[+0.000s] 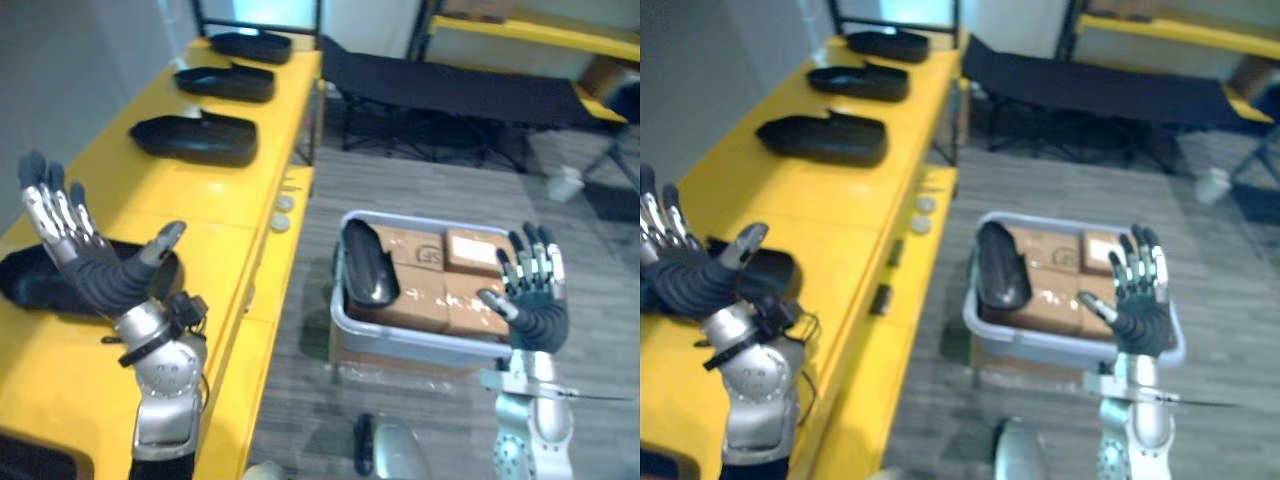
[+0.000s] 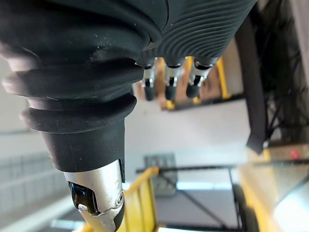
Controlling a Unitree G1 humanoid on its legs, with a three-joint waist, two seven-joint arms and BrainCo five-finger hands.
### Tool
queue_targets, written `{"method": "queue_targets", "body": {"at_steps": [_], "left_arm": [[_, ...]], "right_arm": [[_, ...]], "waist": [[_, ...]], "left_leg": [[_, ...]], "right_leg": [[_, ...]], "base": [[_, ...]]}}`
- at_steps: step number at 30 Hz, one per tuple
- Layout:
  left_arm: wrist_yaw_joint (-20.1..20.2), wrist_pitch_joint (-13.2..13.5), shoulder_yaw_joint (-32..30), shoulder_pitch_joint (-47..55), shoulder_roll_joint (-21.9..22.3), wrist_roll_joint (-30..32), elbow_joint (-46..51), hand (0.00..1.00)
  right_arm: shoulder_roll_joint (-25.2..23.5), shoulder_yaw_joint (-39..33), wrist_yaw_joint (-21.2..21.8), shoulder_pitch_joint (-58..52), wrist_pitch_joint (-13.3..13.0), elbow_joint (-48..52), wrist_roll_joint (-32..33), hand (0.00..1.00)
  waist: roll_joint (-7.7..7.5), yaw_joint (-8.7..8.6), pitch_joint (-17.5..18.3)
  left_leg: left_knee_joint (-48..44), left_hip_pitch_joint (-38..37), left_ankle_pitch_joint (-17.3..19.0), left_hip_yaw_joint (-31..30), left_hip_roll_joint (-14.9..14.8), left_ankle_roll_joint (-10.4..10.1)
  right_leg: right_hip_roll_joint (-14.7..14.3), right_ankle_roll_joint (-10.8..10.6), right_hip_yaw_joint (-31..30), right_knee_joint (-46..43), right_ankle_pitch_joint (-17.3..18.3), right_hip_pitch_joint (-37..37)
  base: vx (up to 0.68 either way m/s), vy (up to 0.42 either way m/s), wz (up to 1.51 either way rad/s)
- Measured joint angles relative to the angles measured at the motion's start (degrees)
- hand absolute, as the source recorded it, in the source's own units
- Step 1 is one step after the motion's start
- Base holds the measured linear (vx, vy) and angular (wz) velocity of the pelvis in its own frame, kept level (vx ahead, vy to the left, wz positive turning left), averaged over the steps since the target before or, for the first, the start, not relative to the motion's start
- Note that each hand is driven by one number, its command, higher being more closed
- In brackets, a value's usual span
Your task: Walk over and take plastic housings, then place them on the shelf
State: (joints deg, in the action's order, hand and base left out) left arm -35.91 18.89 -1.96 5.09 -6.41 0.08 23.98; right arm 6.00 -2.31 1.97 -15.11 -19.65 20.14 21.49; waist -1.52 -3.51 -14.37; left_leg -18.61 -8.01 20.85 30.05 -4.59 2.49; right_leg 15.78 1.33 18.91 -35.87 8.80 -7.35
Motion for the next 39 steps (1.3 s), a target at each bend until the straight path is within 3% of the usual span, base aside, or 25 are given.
{"method": "queue_targets", "body": {"at_steps": [2,3,4,5,6,7,9,10,12,14,16,17,25,30,35,39], "left_arm": [[1.5,-0.3,2.4,1.5,1.5,-0.1,-2.4,0.00],[3.2,-0.4,4.8,2.1,2.5,-0.6,-3.9,0.00],[5.0,-0.4,6.8,2.2,2.4,-2.1,-4.5,0.00],[5.8,-0.2,7.3,2.1,2.2,-2.4,-4.9,0.00],[7.4,-0.1,7.7,1.7,2.2,-2.5,-5.5,0.00],[8.6,0.0,7.8,1.4,2.0,-2.9,-5.7,0.00],[10.0,0.2,8.1,1.6,1.8,-4.2,-6.2,0.00],[11.2,0.1,9.1,1.0,1.8,-4.2,-7.9,0.00],[14.7,-1.0,12.6,-0.8,1.2,-3.8,-13.7,0.00],[17.6,-6.4,17.8,-0.5,0.7,-2.7,-19.6,0.00],[17.5,-8.7,18.8,0.4,0.6,-1.2,-22.5,0.00],[17.4,-11.9,18.3,1.9,0.4,-1.3,-27.6,0.00],[23.8,-17.1,19.7,5.6,-2.7,1.6,-40.6,0.00],[23.5,-20.9,21.4,5.3,-1.9,2.3,-47.6,0.00],[20.9,-20.7,17.9,5.4,-2.1,2.7,-55.6,0.00],[18.5,-14.8,13.7,3.8,-1.4,1.9,-57.8,0.00]], "right_arm": [[-0.2,1.2,-0.5,-1.3,0.7,0.0,-0.4,0.00],[-0.3,1.3,-0.5,-2.5,1.2,-0.2,-0.4,0.00],[-0.4,1.4,-0.3,-3.8,1.3,-0.6,-0.3,0.00],[-0.5,1.4,-0.1,-4.5,1.3,-0.7,-0.3,0.00],[-0.8,1.3,0.2,-5.3,1.1,-1.1,0.2,0.00],[-1.1,1.5,0.7,-4.9,0.9,-2.2,0.5,0.00],[-1.4,2.1,1.3,-3.6,0.5,-3.5,3.1,0.00],[-1.1,2.5,1.7,-1.8,-0.2,-5.2,5.1,0.00],[-0.7,2.5,1.6,1.1,-0.1,-10.8,7.5,0.00],[0.2,2.6,0.3,1.9,0.0,-16.2,8.2,0.00],[0.2,2.6,-0.2,1.8,0.0,-17.3,8.1,0.00],[0.2,2.7,-0.7,1.2,0.7,-18.1,7.9,0.00],[0.4,2.5,-3.7,0.2,2.5,-23.6,7.0,0.00],[0.6,1.2,-4.6,4.2,4.9,-28.4,5.7,0.00],[3.4,-1.8,-8.3,17.3,6.7,-39.7,4.6,0.00],[9.4,-4.8,-13.7,34.8,7.2,-48.5,4.5,0.00]], "waist": [[0.15,0.30,0.2],[1.26,0.64,0.9],[1.40,0.83,1.3],[1.61,0.81,1.8],[0.41,0.13,2.1],[-0.92,-0.05,2.1],[-1.47,0.61,2.1],[-0.62,1.56,1.3],[0.28,1.74,0.1],[1.81,1.75,-1.2],[2.38,1.53,-1.5],[2.60,1.15,-1.4],[2.06,2.60,-1.1],[1.93,2.69,-1.0],[1.65,4.89,-1.4],[1.92,7.89,-5.0]], "left_leg": [[-0.1,1.5,-0.7,1.7,-0.3,-0.9],[1.4,2.2,-1.6,1.3,-1.0,-1.8],[3.0,2.6,-2.9,1.6,-1.8,-2.0],[3.4,3.7,-3.3,1.8,-2.6,-2.0],[2.8,5.7,-3.6,2.1,-2.8,-2.0],[1.1,7.4,-3.6,2.4,-3.0,-2.1],[-3.7,11.8,-3.1,1.7,-5.1,-2.8],[-6.8,14.6,-2.8,0.2,-7.3,-3.2],[-9.6,15.9,-2.8,-2.9,-8.4,-3.2],[-8.3,12.9,-3.0,-4.7,-7.4,-3.4],[-6.3,11.3,-3.2,-4.8,-6.3,-3.6],[-3.7,10.0,-4.0,-5.3,-4.7,-3.5],[2.5,9.0,-8.1,-9.2,-0.5,-3.0],[4.0,10.5,-9.3,-12.0,1.9,-2.0],[3.8,13.5,-10.9,-15.1,4.1,-0.6],[1.5,16.6,-11.4,-19.0,5.4,0.0]], "right_leg": [[-1.6,-3.0,1.4,4.8,-1.8,-0.8],[-4.3,-3.4,0.9,9.3,-4.0,-0.7],[-6.6,-4.2,-0.5,14.7,-6.3,-0.2],[-7.6,-4.1,-1.2,17.7,-6.8,0.0],[-7.1,-0.4,-1.4,17.2,-3.8,-1.0],[-6.1,-0.9,-1.3,18.2,-3.2,-1.5],[-8.4,-6.2,-1.6,24.4,-6.8,-1.2],[-10.5,-5.4,-1.7,28.3,-9.3,-0.8],[-11.5,-4.9,-1.6,29.3,-10.0,0.0],[-11.2,-4.8,-1.7,28.8,-9.7,2.3],[-10.6,-5.1,-2.0,28.2,-9.2,2.6],[-9.7,-5.1,-2.1,27.7,-9.1,2.6],[-7.5,-5.7,-1.6,28.6,-9.9,2.3],[-5.8,-6.6,-0.1,30.3,-11.8,2.1],[-4.7,-7.1,2.3,33.8,-15.4,2.5],[-3.0,-7.3,5.3,33.3,-15.8,2.3]], "base": [[-0.08,-0.070,-1.13],[-0.09,-0.116,-1.00],[-0.09,-0.139,-0.92],[-0.09,-0.171,-0.57],[-0.07,-0.182,-0.22],[-0.05,-0.157,-0.15],[-0.04,-0.182,-0.32],[-0.06,-0.240,-0.33],[-0.08,-0.128,-0.04],[-0.08,-0.006,0.03],[-0.07,0.021,-0.02],[-0.07,0.020,0.05],[-0.08,-0.010,0.12],[-0.08,0.036,0.17],[-0.08,0.043,0.32],[-0.15,0.072,0.40]]}}
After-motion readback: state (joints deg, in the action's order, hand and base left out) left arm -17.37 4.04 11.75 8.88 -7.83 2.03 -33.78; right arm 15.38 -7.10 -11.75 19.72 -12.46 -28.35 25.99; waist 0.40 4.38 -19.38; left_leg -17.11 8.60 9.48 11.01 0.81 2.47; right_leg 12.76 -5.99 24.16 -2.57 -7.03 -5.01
